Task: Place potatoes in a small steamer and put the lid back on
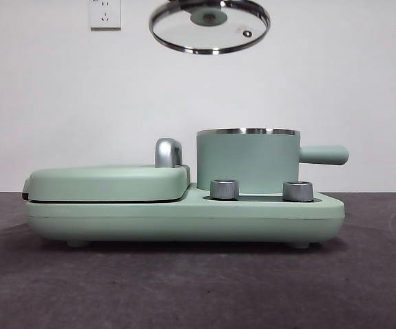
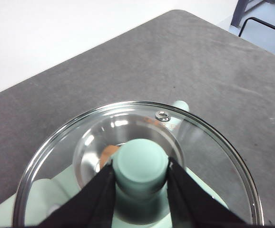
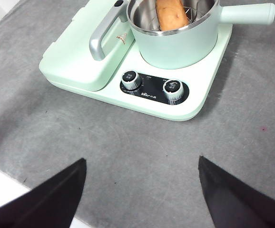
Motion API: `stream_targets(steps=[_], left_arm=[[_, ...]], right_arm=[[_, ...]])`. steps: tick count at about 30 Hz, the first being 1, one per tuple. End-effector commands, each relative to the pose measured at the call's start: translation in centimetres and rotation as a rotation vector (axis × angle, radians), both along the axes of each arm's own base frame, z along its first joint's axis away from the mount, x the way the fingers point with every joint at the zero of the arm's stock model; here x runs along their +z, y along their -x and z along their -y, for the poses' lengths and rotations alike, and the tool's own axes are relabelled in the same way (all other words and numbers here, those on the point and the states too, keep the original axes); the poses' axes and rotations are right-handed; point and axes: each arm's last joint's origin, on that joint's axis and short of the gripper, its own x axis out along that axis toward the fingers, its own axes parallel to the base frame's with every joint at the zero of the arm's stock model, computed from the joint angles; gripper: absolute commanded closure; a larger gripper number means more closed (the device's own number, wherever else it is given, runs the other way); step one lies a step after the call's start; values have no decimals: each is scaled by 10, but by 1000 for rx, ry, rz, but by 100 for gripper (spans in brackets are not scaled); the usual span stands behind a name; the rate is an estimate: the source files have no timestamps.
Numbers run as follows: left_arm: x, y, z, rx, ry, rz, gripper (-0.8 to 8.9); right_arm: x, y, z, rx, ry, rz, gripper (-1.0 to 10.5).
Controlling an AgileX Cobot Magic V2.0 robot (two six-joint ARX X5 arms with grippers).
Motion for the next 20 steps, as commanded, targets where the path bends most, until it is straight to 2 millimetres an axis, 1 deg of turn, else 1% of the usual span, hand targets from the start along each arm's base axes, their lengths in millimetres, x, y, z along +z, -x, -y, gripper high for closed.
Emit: stream_targets(steps=[1,5,13,16,20], left_arm=[[2,-8,11,-11,36,37,799],[-15,-24,23,-11,34,35,799],[-56,-56,49,-13,34,37,799],[-70,-64,55,-13,27,27,799],[-81,-69,59,-8,14,14,799]], right_arm=[[2,0,-1,22,6,24,583],[2,0,-1,23,7,24,583],[2,0,-1,21,8,25,583],[2,0,-1,21,7,25,583],[2,0,-1,21,7,25,583]])
